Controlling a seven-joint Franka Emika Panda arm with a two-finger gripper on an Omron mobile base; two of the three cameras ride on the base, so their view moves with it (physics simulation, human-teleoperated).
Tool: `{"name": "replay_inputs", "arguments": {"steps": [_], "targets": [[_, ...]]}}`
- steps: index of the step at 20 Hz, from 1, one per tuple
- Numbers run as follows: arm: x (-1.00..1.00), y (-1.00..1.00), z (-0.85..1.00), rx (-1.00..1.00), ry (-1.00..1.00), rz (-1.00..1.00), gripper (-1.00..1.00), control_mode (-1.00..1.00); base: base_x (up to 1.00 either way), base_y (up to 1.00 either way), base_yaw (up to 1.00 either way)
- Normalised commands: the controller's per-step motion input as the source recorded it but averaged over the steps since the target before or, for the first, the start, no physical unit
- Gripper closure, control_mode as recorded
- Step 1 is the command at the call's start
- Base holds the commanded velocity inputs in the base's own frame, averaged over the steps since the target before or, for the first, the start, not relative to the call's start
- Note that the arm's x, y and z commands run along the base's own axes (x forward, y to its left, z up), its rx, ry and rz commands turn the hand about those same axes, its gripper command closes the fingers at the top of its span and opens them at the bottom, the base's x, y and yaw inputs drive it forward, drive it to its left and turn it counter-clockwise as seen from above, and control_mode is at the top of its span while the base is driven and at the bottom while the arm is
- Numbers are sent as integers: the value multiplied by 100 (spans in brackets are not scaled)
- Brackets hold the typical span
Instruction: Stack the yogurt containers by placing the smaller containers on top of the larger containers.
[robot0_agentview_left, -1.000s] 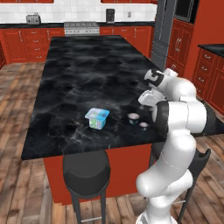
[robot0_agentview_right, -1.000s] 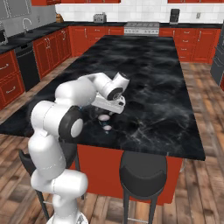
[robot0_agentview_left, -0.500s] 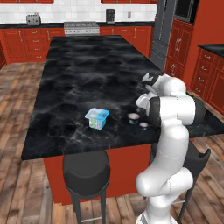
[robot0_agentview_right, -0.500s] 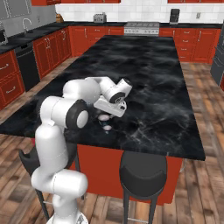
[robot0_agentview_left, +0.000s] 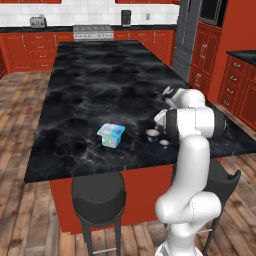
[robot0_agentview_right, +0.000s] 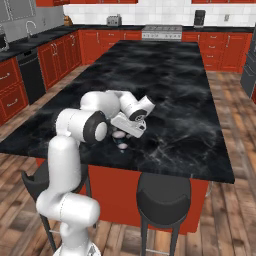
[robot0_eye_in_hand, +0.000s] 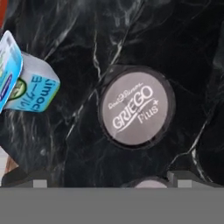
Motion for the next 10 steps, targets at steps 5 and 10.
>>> {"name": "replay_inputs", "arguments": {"steps": [5, 10], "targets": [[24, 0, -23, 2, 5, 0, -100, -100, 0, 0, 0], [32, 0, -19, 1, 5, 0, -100, -100, 0, 0, 0]]}}
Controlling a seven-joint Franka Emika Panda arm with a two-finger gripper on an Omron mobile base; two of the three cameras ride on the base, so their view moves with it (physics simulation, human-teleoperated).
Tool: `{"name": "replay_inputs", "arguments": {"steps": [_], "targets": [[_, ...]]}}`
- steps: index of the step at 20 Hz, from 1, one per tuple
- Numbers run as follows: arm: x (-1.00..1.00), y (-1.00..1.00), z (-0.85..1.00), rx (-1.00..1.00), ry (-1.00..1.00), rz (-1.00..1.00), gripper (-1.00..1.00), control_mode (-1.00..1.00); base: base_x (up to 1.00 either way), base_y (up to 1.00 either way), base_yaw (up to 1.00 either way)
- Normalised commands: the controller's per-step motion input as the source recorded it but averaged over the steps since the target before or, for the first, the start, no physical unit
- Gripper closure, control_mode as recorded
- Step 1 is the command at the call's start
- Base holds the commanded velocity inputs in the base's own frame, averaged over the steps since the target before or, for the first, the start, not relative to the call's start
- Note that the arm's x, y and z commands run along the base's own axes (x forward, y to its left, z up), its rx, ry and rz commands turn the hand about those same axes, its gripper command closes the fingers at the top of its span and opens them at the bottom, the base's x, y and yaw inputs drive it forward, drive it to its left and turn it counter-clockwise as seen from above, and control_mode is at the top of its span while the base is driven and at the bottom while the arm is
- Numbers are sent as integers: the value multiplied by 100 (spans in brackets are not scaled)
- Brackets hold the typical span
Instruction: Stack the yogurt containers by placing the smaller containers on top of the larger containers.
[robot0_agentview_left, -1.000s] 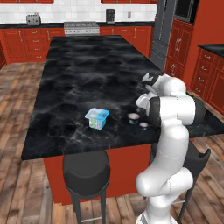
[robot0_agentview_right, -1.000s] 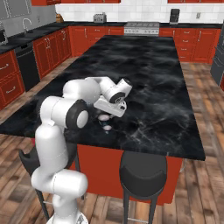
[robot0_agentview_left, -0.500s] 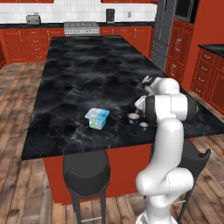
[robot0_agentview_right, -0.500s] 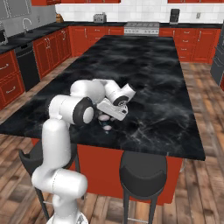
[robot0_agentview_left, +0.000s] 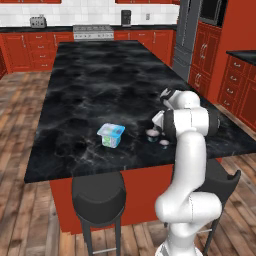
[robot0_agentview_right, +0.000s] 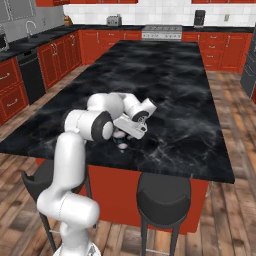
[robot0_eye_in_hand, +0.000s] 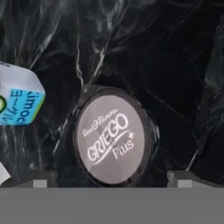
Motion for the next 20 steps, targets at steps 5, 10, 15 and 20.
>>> {"name": "replay_inputs", "arguments": {"steps": [5, 10, 15, 20], "targets": [[29, 0, -19, 2, 5, 0, -100, -100, 0, 0, 0], [17, 0, -22, 0, 4, 0, -100, -100, 0, 0, 0], [24, 9, -19, 0, 5, 0, -100, -100, 0, 0, 0], [19, 20, -18, 0, 8, -1, -100, -100, 0, 0, 0]]}}
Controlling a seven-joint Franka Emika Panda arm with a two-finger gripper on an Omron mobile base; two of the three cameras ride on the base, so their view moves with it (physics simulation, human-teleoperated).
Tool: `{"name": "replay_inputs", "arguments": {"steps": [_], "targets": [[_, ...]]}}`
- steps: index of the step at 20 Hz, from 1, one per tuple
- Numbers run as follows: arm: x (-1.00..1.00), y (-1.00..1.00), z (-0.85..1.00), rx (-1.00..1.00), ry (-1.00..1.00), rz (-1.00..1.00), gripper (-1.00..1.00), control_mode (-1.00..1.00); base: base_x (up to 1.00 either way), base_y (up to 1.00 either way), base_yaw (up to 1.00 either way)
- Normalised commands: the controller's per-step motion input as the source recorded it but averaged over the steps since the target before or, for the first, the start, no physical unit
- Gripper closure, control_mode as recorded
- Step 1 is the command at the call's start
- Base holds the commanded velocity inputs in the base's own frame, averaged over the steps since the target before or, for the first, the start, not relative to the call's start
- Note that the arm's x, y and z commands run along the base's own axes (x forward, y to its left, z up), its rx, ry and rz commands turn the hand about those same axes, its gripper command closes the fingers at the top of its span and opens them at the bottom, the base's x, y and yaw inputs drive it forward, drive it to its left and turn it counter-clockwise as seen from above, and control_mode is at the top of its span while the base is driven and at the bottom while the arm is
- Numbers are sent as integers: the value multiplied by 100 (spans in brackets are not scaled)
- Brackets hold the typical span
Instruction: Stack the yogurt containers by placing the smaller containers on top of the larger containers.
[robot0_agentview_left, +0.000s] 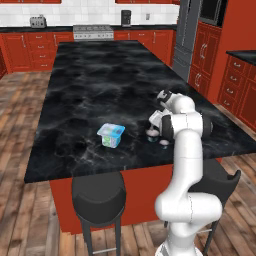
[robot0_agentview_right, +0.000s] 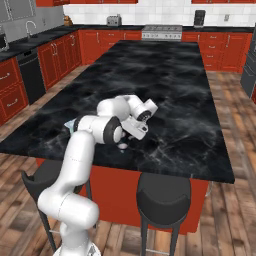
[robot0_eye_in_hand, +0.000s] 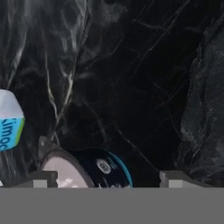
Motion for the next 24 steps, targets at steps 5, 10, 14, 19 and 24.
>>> {"name": "replay_inputs", "arguments": {"steps": [5, 10, 14, 19, 24], "targets": [[0, 19, -18, 0, 8, -2, 100, -100, 0, 0, 0], [0, 3, -16, 0, 6, -2, 100, -100, 0, 0, 0], [-3, 0, -9, 0, 3, -3, 100, -100, 0, 0, 0], [-10, 2, 15, 2, -1, -9, 100, -100, 0, 0, 0], [0, 40, 42, 1, 0, -11, 100, -100, 0, 0, 0]]}}
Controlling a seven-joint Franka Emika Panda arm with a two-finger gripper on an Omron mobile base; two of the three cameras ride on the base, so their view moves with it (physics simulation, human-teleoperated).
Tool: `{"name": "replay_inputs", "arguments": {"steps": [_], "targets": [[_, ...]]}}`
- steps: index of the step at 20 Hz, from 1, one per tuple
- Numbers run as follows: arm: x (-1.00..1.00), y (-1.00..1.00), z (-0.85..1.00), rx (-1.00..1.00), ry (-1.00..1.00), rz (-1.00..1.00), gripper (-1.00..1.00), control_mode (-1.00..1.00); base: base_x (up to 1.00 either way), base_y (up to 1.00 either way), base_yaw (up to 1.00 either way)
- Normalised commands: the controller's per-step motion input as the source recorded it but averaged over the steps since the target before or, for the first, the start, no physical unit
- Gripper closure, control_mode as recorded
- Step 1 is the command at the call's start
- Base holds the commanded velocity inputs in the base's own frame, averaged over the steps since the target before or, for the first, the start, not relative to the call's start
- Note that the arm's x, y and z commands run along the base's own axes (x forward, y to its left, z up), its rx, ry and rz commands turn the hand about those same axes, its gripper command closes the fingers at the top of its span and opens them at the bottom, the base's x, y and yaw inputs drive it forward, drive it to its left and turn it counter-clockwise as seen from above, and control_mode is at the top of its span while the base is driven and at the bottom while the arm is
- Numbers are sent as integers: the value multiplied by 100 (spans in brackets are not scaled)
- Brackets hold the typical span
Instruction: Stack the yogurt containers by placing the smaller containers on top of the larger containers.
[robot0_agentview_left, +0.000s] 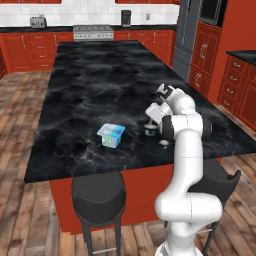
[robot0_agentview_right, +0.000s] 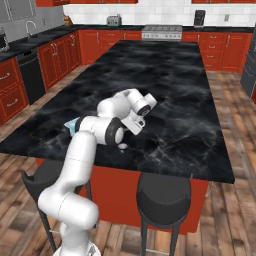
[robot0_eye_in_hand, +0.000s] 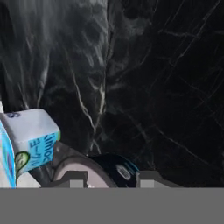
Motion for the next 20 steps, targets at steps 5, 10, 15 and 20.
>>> {"name": "replay_inputs", "arguments": {"steps": [5, 10, 15, 20], "targets": [[-6, 53, 52, 0, -2, -16, 100, -100, 0, 0, 0], [-49, 9, 68, 0, -6, -16, 100, -100, 0, 0, 0], [-42, 63, 35, -1, -12, -13, 100, -100, 0, 0, 0], [-16, 87, 9, -4, -8, -14, 100, -100, 0, 0, 0]]}}
